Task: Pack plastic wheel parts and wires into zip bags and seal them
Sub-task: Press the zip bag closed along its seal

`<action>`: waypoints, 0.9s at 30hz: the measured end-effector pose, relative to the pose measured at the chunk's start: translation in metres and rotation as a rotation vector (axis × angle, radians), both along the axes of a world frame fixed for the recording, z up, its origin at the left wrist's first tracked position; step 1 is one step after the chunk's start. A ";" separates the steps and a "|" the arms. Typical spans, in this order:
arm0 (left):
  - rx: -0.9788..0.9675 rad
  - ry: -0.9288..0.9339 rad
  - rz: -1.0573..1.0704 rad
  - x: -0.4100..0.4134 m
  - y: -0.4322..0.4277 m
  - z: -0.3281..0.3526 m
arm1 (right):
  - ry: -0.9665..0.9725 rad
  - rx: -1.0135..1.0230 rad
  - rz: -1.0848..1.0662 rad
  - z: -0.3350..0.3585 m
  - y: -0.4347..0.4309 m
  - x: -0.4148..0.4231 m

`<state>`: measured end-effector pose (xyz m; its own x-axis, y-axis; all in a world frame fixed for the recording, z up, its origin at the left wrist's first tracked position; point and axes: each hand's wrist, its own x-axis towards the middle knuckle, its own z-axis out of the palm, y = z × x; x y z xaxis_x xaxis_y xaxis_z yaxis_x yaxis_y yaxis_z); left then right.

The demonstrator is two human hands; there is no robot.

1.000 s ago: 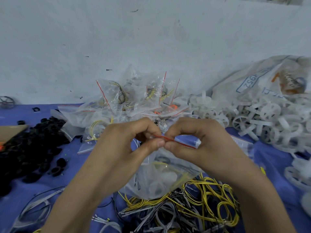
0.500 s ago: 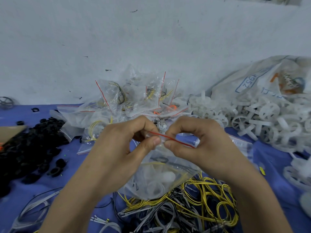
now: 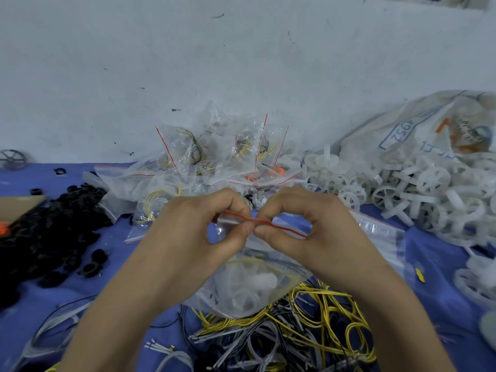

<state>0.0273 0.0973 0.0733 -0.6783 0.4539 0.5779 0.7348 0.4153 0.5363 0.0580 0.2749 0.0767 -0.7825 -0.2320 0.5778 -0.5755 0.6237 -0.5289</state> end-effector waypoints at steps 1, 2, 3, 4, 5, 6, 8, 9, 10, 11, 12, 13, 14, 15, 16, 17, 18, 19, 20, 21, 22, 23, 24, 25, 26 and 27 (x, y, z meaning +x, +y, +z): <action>0.003 -0.001 0.016 0.000 -0.001 0.000 | -0.038 -0.026 0.005 0.000 0.002 0.000; 0.012 -0.013 0.022 -0.001 -0.002 0.000 | -0.072 -0.047 0.005 0.000 0.003 0.000; 0.019 -0.027 0.018 0.000 -0.003 0.000 | -0.088 -0.052 0.000 -0.001 0.004 0.000; 0.022 -0.033 0.006 0.000 -0.003 0.000 | -0.079 -0.041 -0.008 -0.001 0.004 0.000; 0.018 -0.032 -0.008 0.000 -0.003 0.000 | -0.057 -0.022 -0.015 -0.001 0.004 0.000; 0.006 -0.034 -0.021 0.000 -0.003 0.000 | -0.037 -0.005 -0.017 -0.001 0.002 0.001; -0.028 -0.031 -0.032 0.001 -0.002 0.001 | -0.032 0.007 -0.009 -0.001 0.001 0.000; -0.039 -0.018 -0.031 0.001 -0.002 0.001 | -0.051 -0.004 -0.001 -0.001 0.001 0.000; -0.044 -0.002 -0.030 0.001 -0.003 0.002 | -0.077 -0.025 0.010 0.000 0.003 0.001; -0.042 0.009 -0.029 0.001 -0.003 0.002 | -0.101 -0.043 0.019 0.000 0.005 0.001; -0.037 0.012 -0.027 0.001 -0.004 0.003 | -0.112 -0.044 0.023 0.000 0.007 0.001; -0.032 0.011 -0.028 0.001 -0.004 0.004 | -0.105 -0.027 0.022 0.000 0.008 0.001; -0.032 0.008 -0.033 0.001 -0.005 0.004 | -0.084 -0.002 0.020 0.000 0.008 0.001; -0.038 0.000 -0.042 0.001 -0.005 0.004 | -0.055 0.022 0.018 0.000 0.007 0.001; -0.047 -0.009 -0.052 0.001 -0.005 0.004 | -0.030 0.043 0.019 0.000 0.005 0.001; -0.057 -0.017 -0.059 0.001 -0.004 0.004 | -0.019 0.054 0.025 0.000 0.003 0.001; -0.066 -0.018 -0.060 0.001 -0.004 0.004 | -0.030 0.053 0.033 0.000 0.003 0.001; -0.074 -0.014 -0.056 0.001 -0.005 0.003 | -0.061 0.041 0.040 0.000 0.004 0.001; -0.078 -0.010 -0.050 0.000 -0.006 0.003 | -0.101 0.026 0.047 0.001 0.006 0.001; -0.079 -0.008 -0.046 0.000 -0.006 0.003 | -0.134 0.021 0.049 0.001 0.009 0.002; -0.078 -0.007 -0.043 0.000 -0.007 0.003 | -0.147 0.031 0.043 0.002 0.011 0.002; -0.080 -0.006 -0.040 0.000 -0.007 0.002 | -0.139 0.057 0.031 0.001 0.012 0.003; -0.086 -0.003 -0.034 0.000 -0.006 0.002 | -0.122 0.092 0.017 0.001 0.012 0.003; -0.090 -0.001 -0.029 0.000 -0.006 0.002 | -0.108 0.122 0.006 0.001 0.011 0.003; -0.085 -0.005 -0.031 0.000 -0.006 0.001 | -0.105 0.132 0.003 0.001 0.011 0.003; -0.072 -0.016 -0.040 -0.001 -0.006 0.002 | -0.116 0.124 0.005 0.002 0.012 0.003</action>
